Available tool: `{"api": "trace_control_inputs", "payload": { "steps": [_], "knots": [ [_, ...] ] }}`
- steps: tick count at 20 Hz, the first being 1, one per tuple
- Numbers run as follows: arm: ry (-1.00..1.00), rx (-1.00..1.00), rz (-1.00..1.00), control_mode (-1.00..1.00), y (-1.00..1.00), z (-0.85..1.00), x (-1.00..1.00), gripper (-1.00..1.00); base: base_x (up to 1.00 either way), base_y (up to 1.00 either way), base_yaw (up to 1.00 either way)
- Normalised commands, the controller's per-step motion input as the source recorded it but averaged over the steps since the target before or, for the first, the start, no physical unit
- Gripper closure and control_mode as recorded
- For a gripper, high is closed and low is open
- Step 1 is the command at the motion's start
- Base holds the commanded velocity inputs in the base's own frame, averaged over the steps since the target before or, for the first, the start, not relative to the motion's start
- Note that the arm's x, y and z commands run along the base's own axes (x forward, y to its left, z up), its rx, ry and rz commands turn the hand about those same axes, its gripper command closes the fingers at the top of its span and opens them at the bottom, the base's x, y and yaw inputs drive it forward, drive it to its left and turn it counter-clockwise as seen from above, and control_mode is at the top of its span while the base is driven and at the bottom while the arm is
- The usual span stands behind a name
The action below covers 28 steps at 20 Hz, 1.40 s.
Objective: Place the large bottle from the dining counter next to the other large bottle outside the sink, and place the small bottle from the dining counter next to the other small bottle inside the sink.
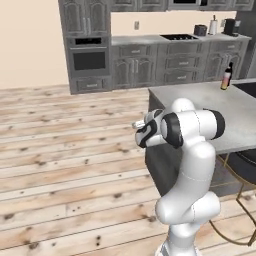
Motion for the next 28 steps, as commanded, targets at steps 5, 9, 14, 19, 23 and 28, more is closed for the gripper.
{"api": "trace_control_inputs", "payload": {
  "steps": [5,9,14,19,23,28],
  "knots": [
    [0.00,0.00,0.00,1.00,0.00,0.00,0.00,1.00,0.73,0.24,0.00],
    [0.00,0.00,0.00,1.00,0.00,0.00,0.00,1.00,0.74,0.26,0.00],
    [0.00,0.00,0.00,1.00,0.00,0.00,0.00,1.00,0.70,0.35,0.00],
    [0.00,0.00,0.00,1.00,0.00,0.00,0.00,1.00,0.75,0.32,0.00],
    [0.00,0.00,0.00,1.00,0.00,0.00,0.00,1.00,0.75,0.29,0.00],
    [0.00,0.00,0.00,1.00,0.00,0.00,0.00,1.00,0.74,0.29,0.00]
  ]
}}
